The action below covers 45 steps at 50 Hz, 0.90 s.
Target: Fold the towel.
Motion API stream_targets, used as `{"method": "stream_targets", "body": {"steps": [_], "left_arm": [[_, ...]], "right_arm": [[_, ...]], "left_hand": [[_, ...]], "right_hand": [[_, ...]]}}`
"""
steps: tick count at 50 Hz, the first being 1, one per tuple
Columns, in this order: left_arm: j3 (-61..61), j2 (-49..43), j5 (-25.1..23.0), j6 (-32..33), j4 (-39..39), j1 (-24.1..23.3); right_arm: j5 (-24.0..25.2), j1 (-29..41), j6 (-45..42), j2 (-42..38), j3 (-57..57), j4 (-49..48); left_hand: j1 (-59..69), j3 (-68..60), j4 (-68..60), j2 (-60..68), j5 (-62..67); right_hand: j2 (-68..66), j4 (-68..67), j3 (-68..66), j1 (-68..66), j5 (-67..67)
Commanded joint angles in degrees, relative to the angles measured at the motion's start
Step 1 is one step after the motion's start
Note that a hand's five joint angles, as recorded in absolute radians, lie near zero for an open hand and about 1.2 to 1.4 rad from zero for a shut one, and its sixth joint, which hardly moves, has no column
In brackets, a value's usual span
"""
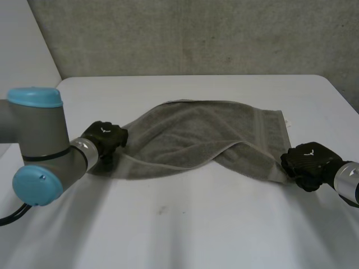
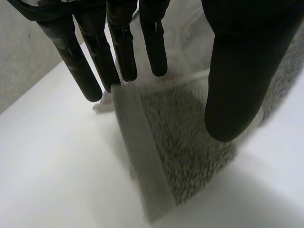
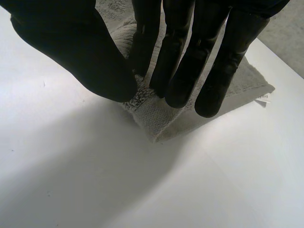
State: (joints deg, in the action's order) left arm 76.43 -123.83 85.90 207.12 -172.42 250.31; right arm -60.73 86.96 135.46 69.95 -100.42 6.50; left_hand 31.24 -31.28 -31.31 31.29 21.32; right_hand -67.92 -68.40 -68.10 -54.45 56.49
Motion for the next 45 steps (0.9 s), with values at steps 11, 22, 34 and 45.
{"method": "stream_targets", "body": {"steps": [11, 22, 34, 45], "left_arm": [[-5.33, -6.25, 3.84, 0.39, 1.83, -0.18], [-5.07, -5.37, 3.92, 0.39, 2.18, -0.53], [-5.50, 12.26, 4.19, 0.22, 2.18, -1.67], [-12.54, 27.23, 4.01, -1.28, 2.18, 2.81]], "right_arm": [[0.09, -0.74, -0.11, 0.01, -0.57, 0.00], [-0.35, -0.83, -0.37, 0.27, 0.49, 0.27], [-0.62, -0.56, 1.20, 12.38, 17.15, 10.61], [-1.41, -2.50, 8.51, 15.83, 42.06, 19.25]], "left_hand": [[9.39, -9.36, -9.33, 9.34, 9.32], [48.76, -48.72, -48.69, 48.71, 48.68], [48.76, -48.72, -48.69, 48.71, 48.68], [48.76, -48.72, -48.69, 48.71, 48.68]], "right_hand": [[-12.08, -11.60, -11.90, -25.55, 13.51], [-12.08, -11.60, -11.90, -25.55, 13.51], [-12.08, -11.60, -11.90, -25.55, 13.51], [-12.08, -11.60, -11.90, -25.55, 13.51]]}}
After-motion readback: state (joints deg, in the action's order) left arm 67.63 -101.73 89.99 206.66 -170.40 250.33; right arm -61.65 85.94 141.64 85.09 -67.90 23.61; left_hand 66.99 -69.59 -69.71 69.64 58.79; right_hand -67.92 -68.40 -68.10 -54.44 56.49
